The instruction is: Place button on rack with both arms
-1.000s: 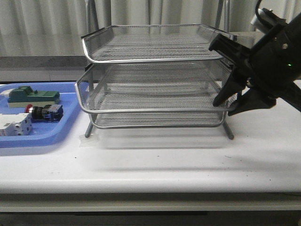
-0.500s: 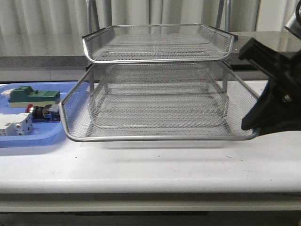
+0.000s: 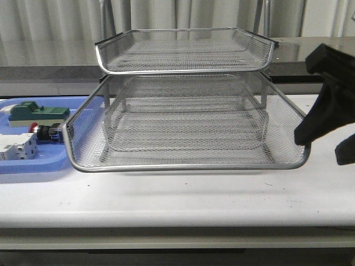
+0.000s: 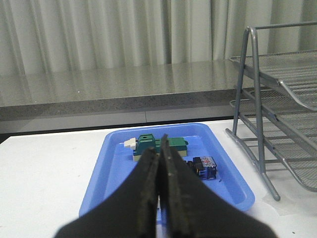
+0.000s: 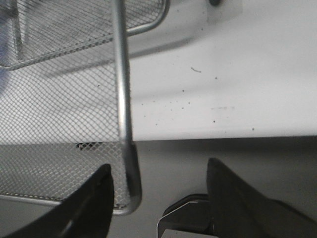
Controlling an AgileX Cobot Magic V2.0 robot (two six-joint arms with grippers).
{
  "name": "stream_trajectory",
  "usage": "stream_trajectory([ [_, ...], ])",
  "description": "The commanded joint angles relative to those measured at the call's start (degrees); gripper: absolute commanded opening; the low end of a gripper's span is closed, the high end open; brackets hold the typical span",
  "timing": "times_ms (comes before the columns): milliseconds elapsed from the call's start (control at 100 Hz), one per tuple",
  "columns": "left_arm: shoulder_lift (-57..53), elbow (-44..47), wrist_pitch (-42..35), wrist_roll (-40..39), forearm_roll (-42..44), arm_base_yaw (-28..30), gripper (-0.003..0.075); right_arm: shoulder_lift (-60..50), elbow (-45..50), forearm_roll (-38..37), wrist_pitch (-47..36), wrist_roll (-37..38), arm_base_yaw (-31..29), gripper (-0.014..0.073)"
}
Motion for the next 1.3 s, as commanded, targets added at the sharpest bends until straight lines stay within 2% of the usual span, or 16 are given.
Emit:
stream_trajectory([
  [0, -1.87, 2.48, -4.88, -0.37, -0.51, 0.17, -0.002, -4.25, -1.1, -2.07, -0.15, -0.58, -0.45, 0.0465],
  [300, -1.87, 2.48, -4.88, -0.37, -0.51, 0.17, -0.002, -16.72, -1.96, -12.1, 8.11, -0.07, -3.07, 0.0465],
  [630, -1.87, 2.48, -4.88, -0.37, -0.51, 0.17, -0.002, -32.29, -7.79, -31.92, 21.51, 5.69, -10.27, 0.0464],
  [820, -1.87, 2.48, -4.88, -0.37, -0.51, 0.17, -0.002, -40.64, -7.99, -34.76, 24.84, 5.69, -10.74, 0.0452],
  [890, -1.87, 2.48, -4.88, -0.37, -0.51, 0.17, -0.002, -43.15, -7.99, -34.84, 25.59, 5.69, -10.74, 0.0388],
  [1080, -1.87, 2.48, -4.88, -0.37, -0.51, 0.17, -0.002, -47.17, -7.99, -34.79, 26.56, 5.69, -10.74, 0.0089],
  [1190, -1.87, 2.48, -4.88, -0.37, -0.51, 0.17, -0.002, -47.48, -7.99, -34.79, 27.45, 5.69, -10.74, -0.0049],
  [1230, -1.87, 2.48, -4.88, -0.37, -0.51, 0.17, -0.002, -47.48, -7.99, -34.79, 27.73, 5.69, -10.74, -0.0078],
  [1290, -1.87, 2.48, -4.88, -0.37, -0.51, 0.17, -0.002, -47.48, -7.99, -34.67, 28.1, 5.69, -10.74, -0.0068],
])
